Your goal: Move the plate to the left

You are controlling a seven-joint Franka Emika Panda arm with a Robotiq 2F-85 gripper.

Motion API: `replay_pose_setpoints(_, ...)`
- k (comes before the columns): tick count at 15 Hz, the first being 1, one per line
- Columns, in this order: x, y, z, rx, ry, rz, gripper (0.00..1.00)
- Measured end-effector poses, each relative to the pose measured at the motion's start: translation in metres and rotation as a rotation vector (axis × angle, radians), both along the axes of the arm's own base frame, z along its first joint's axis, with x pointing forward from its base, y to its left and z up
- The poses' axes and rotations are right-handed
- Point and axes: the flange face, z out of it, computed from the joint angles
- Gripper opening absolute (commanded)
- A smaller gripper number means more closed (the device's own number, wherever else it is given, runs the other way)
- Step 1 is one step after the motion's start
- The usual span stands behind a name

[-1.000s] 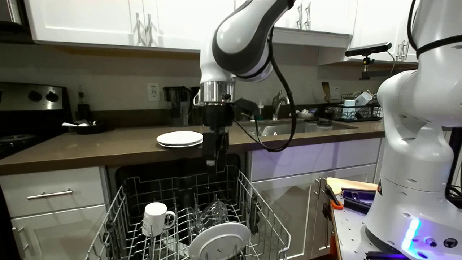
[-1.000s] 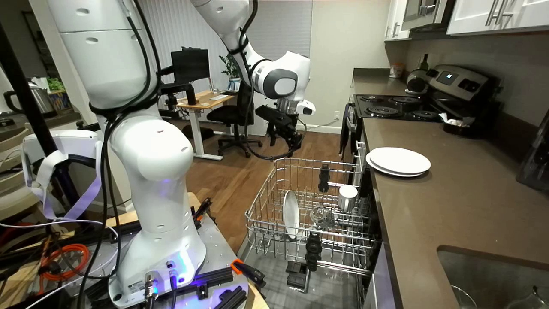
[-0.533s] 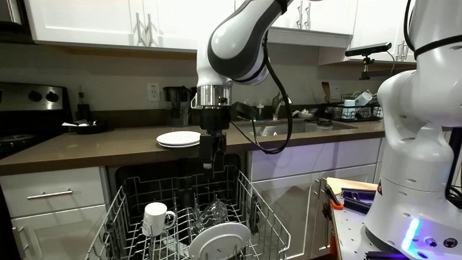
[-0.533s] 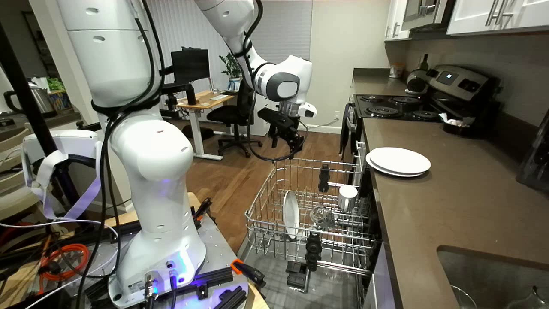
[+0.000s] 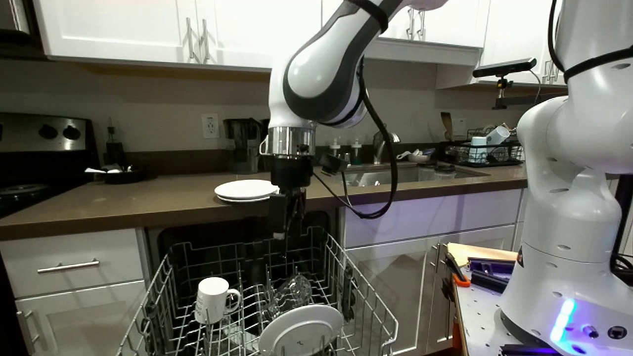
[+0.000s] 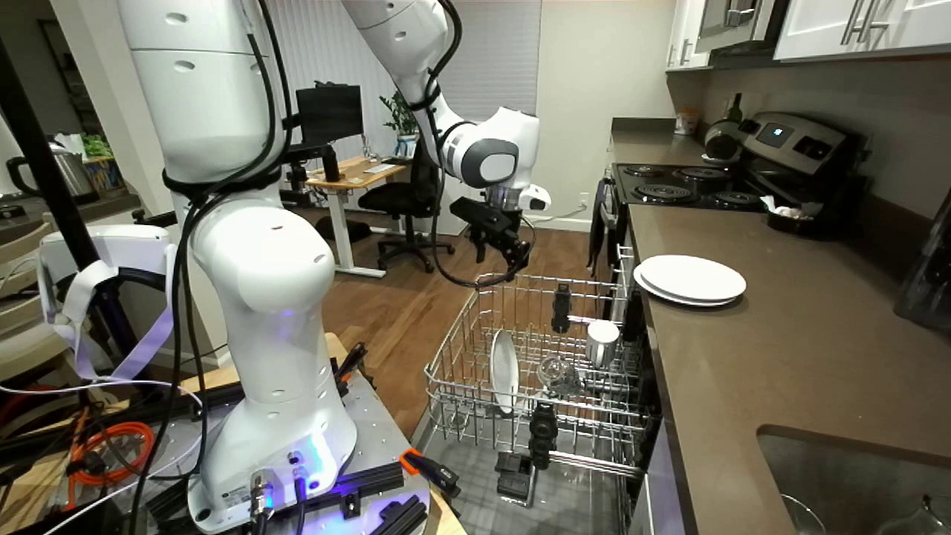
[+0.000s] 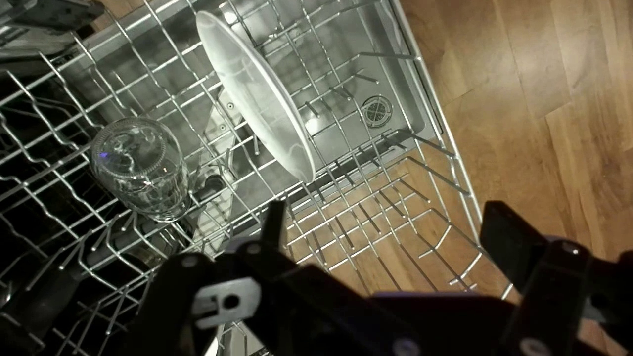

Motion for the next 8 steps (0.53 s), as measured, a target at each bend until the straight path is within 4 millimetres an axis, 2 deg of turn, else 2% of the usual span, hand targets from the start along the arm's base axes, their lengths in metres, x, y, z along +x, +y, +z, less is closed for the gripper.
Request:
replay_pose_setpoints(4, 0.007, -0.008, -0.037, -0.018, -0.041, 0.076, 1.0)
replay_pose_setpoints(8, 0.016, -0.032, -0.075, -0.058, -0.068, 0.181, 1.0)
